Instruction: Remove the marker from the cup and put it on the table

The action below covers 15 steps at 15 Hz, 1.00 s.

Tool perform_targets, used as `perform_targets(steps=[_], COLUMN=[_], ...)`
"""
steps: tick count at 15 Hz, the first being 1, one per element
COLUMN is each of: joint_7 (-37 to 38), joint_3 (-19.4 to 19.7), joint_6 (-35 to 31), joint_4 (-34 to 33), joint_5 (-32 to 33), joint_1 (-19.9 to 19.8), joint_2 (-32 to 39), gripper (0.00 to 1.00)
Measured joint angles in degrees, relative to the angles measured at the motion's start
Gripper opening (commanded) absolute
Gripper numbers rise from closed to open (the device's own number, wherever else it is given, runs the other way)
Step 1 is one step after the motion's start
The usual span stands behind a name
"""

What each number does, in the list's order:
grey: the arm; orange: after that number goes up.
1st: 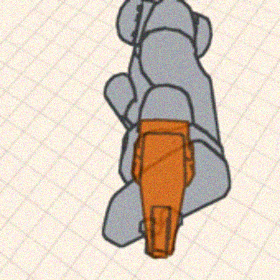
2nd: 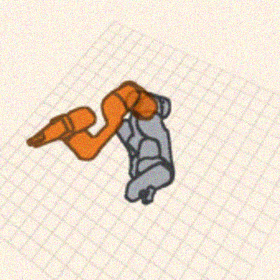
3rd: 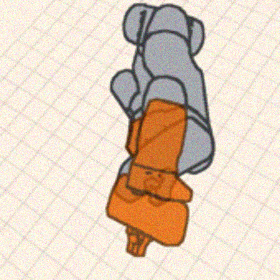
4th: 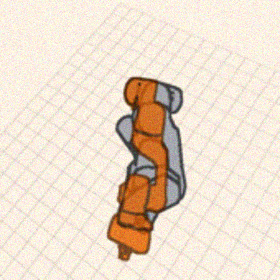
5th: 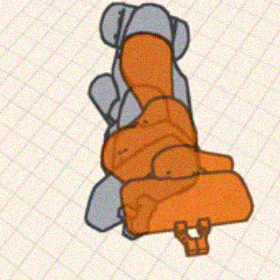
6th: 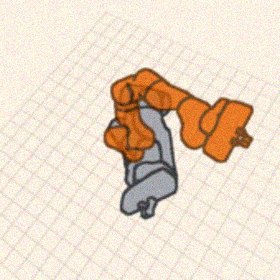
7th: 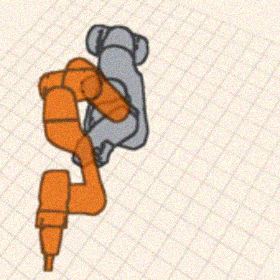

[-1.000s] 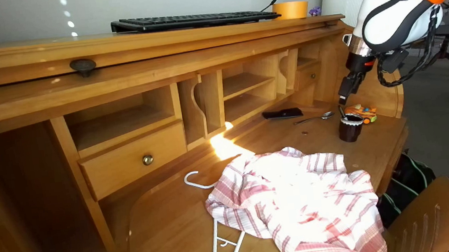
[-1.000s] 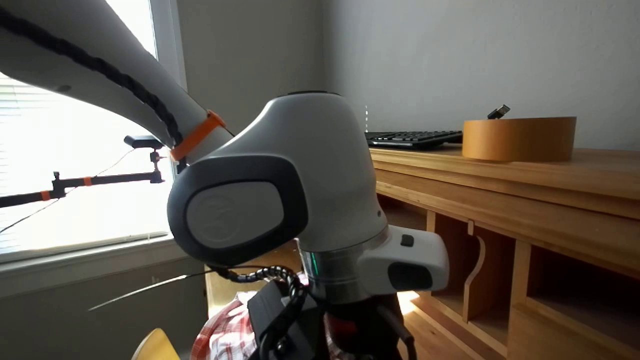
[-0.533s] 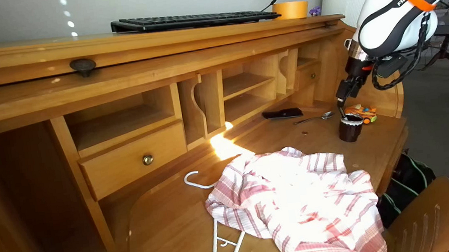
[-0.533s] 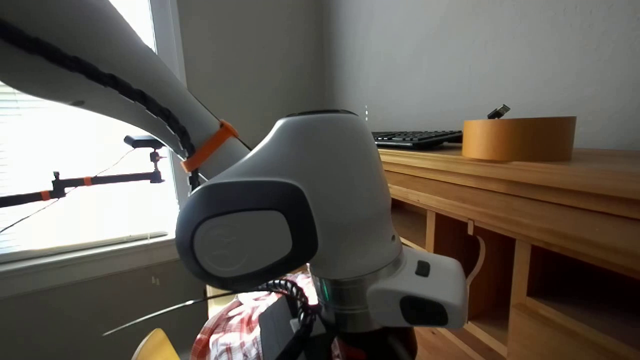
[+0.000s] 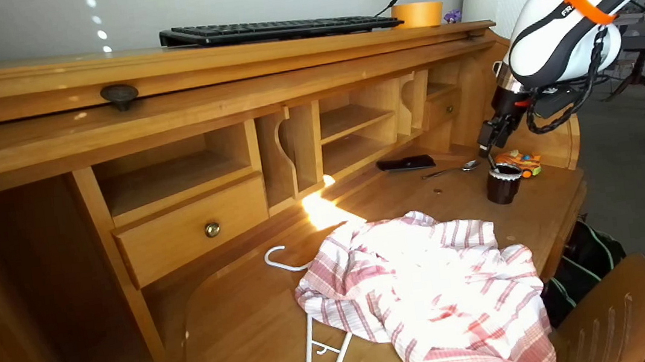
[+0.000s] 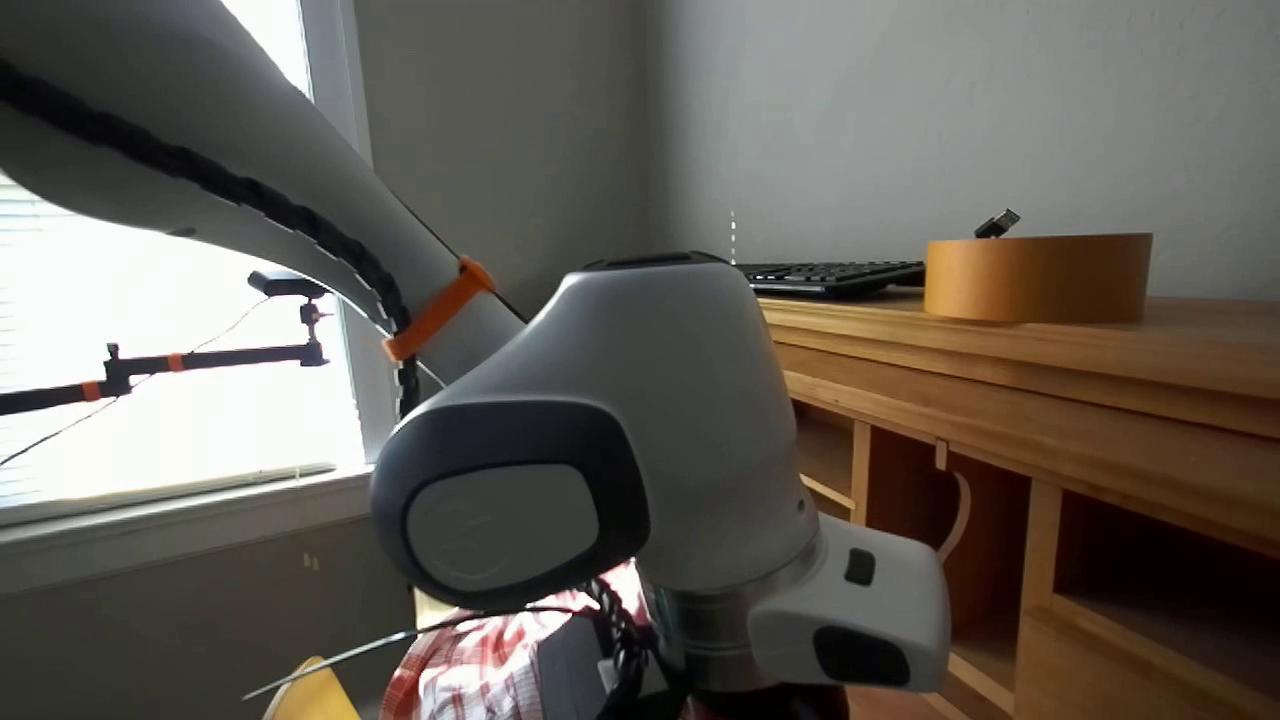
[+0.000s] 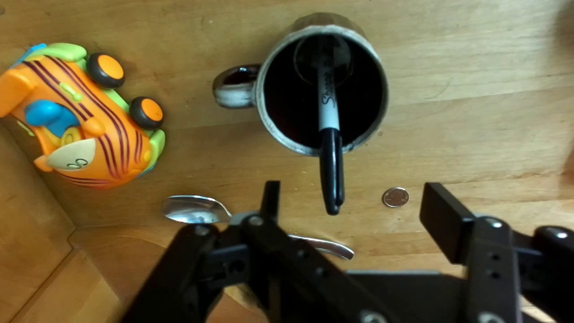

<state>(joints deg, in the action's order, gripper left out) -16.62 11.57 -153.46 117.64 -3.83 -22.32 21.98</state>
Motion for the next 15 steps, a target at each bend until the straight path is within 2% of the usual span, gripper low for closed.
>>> perform_targets(steps=[6, 8, 15], joint_7=[-0.4, -0.7, -0.7], joint_3=[-1.7, -2.2, -3.1], joint_6=[-2.9, -3.1, -3.1], joint_4=[-0.7, -0.8, -1.0], joint_5=[-0.5, -0.5, -0.5], joint_1=[-1.7, -2.4, -3.1], joint_2=[1.3, 1.7, 2.2], gripper=[0.73, 0.69, 0.09])
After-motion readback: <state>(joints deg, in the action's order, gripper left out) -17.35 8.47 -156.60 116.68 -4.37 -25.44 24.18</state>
